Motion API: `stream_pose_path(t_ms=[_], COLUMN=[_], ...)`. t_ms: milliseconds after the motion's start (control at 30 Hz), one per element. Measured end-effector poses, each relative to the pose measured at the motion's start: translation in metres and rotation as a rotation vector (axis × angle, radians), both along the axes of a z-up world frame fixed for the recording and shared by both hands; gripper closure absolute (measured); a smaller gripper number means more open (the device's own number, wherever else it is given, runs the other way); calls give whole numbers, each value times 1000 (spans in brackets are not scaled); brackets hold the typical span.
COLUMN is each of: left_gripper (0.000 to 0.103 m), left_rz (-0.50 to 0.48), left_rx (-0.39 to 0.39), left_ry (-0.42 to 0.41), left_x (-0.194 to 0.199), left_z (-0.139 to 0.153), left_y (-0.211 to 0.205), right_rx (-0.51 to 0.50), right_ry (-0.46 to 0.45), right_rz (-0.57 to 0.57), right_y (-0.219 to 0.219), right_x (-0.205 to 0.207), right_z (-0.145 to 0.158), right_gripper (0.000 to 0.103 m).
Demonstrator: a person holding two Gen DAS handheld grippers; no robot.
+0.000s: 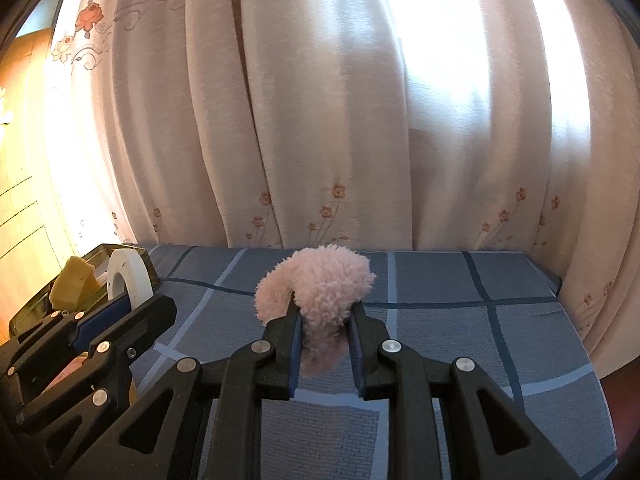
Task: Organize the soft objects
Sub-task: 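Lift the white ring with the left gripper while the right gripper lifts the pink heart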
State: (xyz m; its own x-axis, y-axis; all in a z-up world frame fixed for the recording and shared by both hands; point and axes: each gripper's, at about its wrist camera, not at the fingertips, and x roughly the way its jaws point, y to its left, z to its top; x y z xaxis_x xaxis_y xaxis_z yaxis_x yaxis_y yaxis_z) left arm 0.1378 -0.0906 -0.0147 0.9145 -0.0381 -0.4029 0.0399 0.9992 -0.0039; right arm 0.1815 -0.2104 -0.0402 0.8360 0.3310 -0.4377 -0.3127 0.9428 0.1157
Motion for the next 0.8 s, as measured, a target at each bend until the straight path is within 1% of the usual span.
stream_pose_path(t_ms=[800], left_gripper=[88], left_rz=[43], left_rx=[-34], left_ry=[-13], left_x=[-12], left_z=[2], left_y=[31], right_rx=[-26], right_ry=[5], right_rz=[31], right_y=[26], right_x=[-2], right_z=[0], right_gripper=[81])
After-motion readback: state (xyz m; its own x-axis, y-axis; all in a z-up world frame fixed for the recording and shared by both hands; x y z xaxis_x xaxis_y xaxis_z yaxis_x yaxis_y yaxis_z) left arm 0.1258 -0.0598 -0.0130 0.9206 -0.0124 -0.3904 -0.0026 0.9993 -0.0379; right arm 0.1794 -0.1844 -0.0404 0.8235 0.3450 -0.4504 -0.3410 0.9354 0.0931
